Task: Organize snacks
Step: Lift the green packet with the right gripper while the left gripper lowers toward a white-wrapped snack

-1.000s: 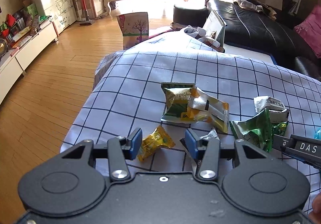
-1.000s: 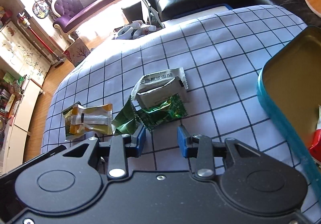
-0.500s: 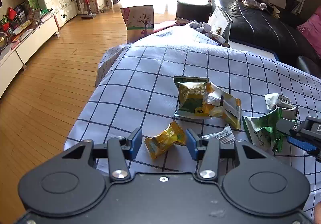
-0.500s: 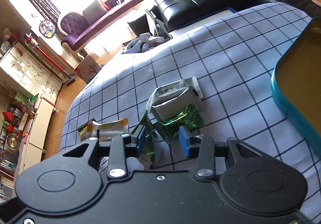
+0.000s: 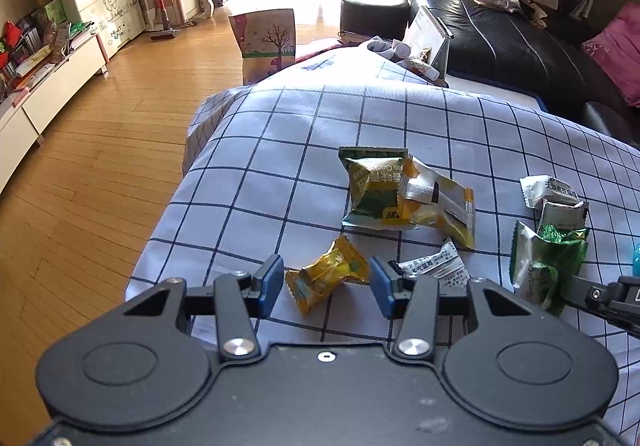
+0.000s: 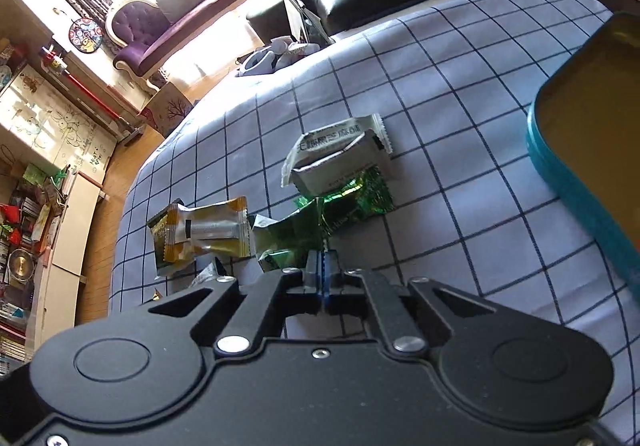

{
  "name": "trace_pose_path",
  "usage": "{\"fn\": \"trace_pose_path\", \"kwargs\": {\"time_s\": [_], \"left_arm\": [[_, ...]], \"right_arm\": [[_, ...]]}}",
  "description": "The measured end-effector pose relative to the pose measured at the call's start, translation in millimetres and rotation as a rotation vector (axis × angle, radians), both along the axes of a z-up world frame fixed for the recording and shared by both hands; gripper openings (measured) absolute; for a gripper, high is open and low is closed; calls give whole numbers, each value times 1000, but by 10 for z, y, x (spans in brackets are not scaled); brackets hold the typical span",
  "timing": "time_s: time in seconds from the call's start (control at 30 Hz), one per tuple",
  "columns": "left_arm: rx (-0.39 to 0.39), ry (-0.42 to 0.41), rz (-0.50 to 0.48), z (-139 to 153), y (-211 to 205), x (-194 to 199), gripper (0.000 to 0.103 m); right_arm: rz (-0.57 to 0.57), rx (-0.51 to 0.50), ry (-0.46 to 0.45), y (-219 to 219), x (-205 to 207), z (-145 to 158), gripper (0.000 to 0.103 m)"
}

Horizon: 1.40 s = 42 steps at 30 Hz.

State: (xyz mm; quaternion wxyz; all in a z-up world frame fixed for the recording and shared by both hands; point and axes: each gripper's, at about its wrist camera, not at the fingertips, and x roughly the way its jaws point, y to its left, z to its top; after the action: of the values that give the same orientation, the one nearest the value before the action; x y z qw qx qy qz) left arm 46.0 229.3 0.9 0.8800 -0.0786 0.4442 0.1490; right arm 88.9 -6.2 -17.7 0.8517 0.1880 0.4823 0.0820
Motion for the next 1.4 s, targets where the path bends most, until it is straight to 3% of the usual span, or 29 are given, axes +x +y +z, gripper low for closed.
{"fn": "trace_pose_path", "kwargs": {"time_s": [0.23,0.37,0.47,0.6,0.67,0.73,0.93,1.0,1.2,1.4], "left_arm": [[-18,2,-3,-5,3,8,50],[-35,-6,-3,13,5,13,50],[-31,-10,-14,21,-28,17,50],[-16,-13,-24,32,-81,15,50],[-26,-18,-32,41,-103,27,50],[-38,-21,-36,41,-125,43,50],[-54,-29,-48,42,-253,101,50],[-50,-29,-60,38,-310,116,50],[-12,-14,-87,-8,-437,150,50],[-19,-3,-75,-47,-442,183,50]], "right_arm": [[-61,-90,132,-163,-88,10,7],[-83,-129,92,-175,-169,130,8],[-74,-149,37,-181,-223,240,18],[-46,-181,-12,-140,-182,342,20],[-20,-189,-15,-106,-117,347,31],[-13,-197,-13,-82,-40,321,35],[-10,-171,13,-124,6,147,35],[-20,-150,2,-159,-19,120,41],[13,-173,-24,-145,-43,178,42],[-41,-209,-71,-305,-119,283,42]]}}
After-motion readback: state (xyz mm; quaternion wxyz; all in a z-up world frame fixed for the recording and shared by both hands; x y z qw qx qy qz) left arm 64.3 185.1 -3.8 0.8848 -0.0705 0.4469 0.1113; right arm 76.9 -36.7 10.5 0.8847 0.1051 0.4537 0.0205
